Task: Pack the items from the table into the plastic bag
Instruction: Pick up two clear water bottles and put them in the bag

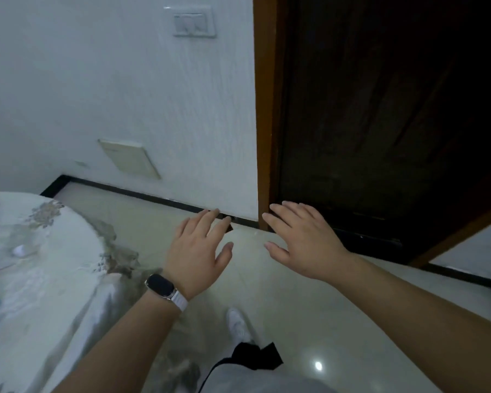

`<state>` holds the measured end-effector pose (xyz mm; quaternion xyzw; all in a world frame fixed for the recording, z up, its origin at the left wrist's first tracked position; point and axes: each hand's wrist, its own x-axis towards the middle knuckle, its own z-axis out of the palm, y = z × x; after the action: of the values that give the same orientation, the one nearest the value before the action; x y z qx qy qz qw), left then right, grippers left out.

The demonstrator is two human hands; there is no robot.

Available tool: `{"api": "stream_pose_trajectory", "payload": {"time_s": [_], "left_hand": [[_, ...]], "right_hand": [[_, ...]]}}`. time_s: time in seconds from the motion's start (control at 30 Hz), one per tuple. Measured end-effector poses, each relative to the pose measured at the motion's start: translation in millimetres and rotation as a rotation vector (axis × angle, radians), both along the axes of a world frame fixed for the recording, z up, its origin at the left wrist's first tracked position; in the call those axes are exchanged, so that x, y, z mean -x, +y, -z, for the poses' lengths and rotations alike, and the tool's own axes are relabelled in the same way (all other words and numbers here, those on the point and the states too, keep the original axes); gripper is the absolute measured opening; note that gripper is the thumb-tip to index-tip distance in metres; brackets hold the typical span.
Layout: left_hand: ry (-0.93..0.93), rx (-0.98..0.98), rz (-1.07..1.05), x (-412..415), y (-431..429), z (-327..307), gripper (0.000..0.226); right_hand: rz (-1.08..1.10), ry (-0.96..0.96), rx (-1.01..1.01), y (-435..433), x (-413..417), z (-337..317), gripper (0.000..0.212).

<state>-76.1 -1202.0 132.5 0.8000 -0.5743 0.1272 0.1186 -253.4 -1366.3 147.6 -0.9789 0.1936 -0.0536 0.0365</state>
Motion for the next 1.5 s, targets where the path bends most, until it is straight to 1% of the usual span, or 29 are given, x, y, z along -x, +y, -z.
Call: {"api": "stream_pose_trajectory", "payload": {"time_s": [0.17, 0.3, 0.4, 0.53, 0.63, 0.73, 0.83, 0.93, 1.03, 1.13, 1.23, 1.5], "left_hand": [[0.070, 0.000, -0.100, -95, -32, 8, 0.048], [0.060, 0.005, -0.148, -169, -48, 7, 0.047], [0.070, 0.012, -0.226, -217, -54, 3, 0.045], [0.045, 0.043, -0.297, -265, -58, 2, 0.045], [0.061, 0.012, -0.369, -297, -63, 9, 0.045], [0.074, -0.023, -0.470, -328, -70, 15, 0.045], [0.101, -0.098, -0.577, -361, -82, 17, 0.047], [0.114, -0.129, -0.720, -389, -95, 7, 0.049], [0.095, -0.123, -0.831, -413, -104, -7, 0.049], [0.078, -0.134, -0.969, -428, -101, -15, 0.049], [0.102, -0.150, -1.090, -435, -89, -19, 0.048], [0.148, -0.119, -1.412, -433, -16, -9, 0.050]], "right_hand": [[-0.080, 0.049, 0.031, -44, -110, -4, 0.057], [-0.142, 0.031, 0.074, -72, -198, -12, 0.056], [-0.209, 0.000, 0.078, -86, -254, -13, 0.058], [-0.282, -0.035, 0.072, -101, -313, -9, 0.057], [-0.349, -0.074, 0.069, -120, -359, 1, 0.056], [-0.439, -0.131, 0.021, -140, -408, 15, 0.055], [-0.527, -0.132, -0.010, -161, -465, 24, 0.057], [-0.618, -0.113, -0.050, -180, -521, 27, 0.058], [-0.734, -0.143, -0.091, -192, -576, 22, 0.057], [-0.846, -0.151, -0.122, -189, -625, 18, 0.057], [-0.964, -0.145, -0.143, -173, -663, 15, 0.056], [-1.213, -0.092, -0.166, -93, -722, 27, 0.053]]}}
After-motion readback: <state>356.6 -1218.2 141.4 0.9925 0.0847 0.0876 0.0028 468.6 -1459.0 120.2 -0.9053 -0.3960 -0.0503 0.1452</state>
